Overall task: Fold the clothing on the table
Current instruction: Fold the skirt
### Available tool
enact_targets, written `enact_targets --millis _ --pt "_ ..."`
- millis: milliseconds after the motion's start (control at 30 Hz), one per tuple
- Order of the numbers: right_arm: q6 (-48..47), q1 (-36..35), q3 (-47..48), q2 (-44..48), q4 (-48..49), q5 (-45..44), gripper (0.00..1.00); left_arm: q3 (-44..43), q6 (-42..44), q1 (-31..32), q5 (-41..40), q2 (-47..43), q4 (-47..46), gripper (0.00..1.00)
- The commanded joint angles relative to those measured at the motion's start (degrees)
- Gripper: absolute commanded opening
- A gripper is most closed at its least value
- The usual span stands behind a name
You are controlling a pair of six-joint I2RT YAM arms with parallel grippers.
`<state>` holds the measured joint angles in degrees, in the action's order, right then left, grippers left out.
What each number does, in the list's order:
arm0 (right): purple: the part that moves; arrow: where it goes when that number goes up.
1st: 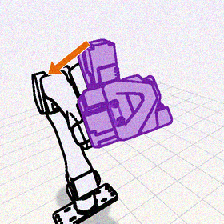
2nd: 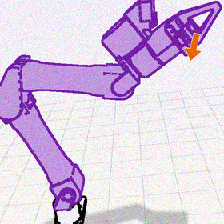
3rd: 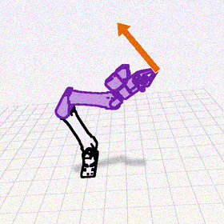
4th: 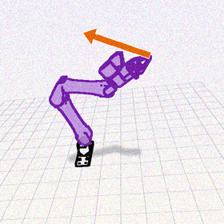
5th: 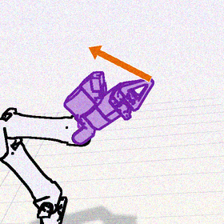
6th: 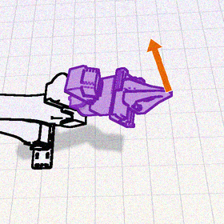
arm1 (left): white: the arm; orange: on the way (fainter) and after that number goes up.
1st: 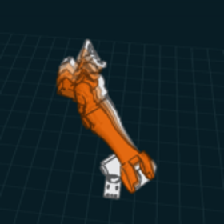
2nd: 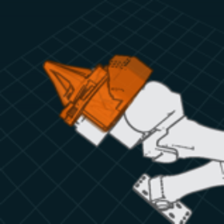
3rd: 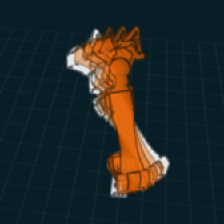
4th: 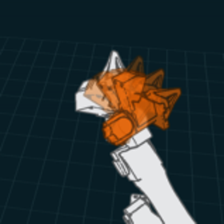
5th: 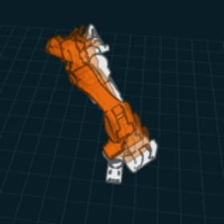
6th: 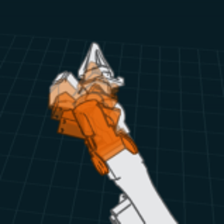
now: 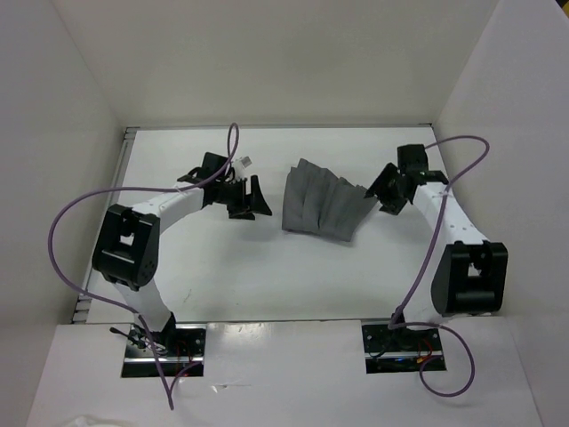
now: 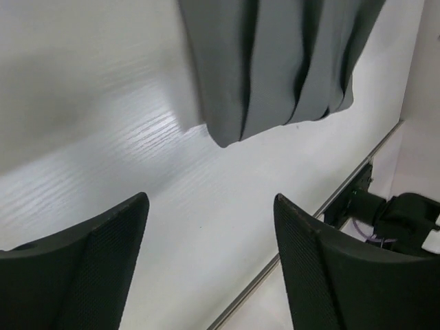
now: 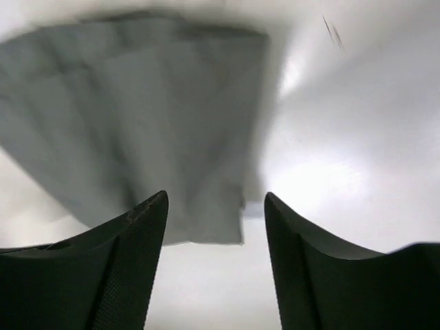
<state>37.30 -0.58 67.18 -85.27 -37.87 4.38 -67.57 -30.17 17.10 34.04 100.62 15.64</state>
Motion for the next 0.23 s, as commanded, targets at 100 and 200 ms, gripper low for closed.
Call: enact_targets --millis 100,200 --pt "8.93 -2.94 -14.18 10.64 0.44 -3.4 0.67 6.14 -6.48 -2.34 0.5 -5.87 -9.22 0.84" --pt "8.93 -2.94 -13.56 13.73 0.68 -4.82 0.68 6.14 -7.18 -2.34 -0.03 -5.87 -9.93 0.89"
